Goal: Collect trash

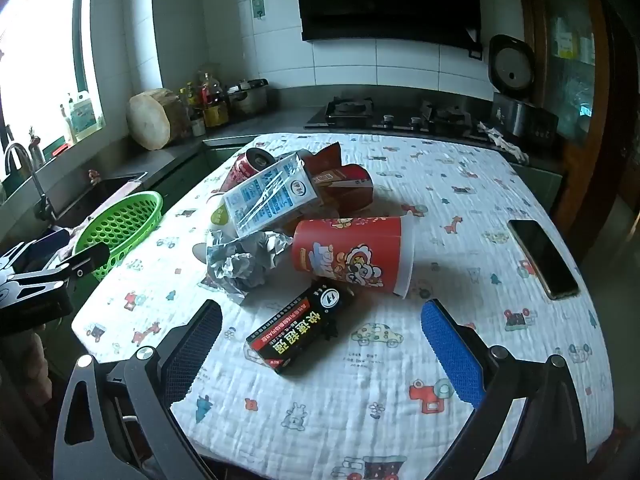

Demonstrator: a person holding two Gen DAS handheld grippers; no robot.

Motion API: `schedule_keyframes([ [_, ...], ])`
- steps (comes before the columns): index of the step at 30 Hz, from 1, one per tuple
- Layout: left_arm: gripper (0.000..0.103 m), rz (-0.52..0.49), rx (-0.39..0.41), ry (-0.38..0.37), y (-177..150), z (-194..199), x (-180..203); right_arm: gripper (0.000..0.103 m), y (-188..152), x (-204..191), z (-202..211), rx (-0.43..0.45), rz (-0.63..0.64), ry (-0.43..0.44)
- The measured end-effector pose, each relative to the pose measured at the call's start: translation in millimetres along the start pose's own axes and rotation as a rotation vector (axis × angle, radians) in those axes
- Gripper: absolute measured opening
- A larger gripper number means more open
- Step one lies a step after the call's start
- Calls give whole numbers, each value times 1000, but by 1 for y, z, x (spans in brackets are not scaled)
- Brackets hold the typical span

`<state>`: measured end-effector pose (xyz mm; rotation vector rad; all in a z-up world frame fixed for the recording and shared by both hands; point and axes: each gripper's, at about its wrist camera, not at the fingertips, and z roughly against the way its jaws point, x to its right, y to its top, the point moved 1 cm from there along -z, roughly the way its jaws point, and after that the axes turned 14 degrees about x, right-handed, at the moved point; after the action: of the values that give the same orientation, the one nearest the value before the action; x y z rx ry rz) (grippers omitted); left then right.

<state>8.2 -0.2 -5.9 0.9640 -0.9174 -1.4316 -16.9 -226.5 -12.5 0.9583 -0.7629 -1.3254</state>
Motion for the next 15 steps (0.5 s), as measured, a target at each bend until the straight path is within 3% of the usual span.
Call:
schedule_keyframes([
  [15, 98, 22, -6, -4, -2, -2, 0, 97, 0, 0, -1, -1, -8, 5],
])
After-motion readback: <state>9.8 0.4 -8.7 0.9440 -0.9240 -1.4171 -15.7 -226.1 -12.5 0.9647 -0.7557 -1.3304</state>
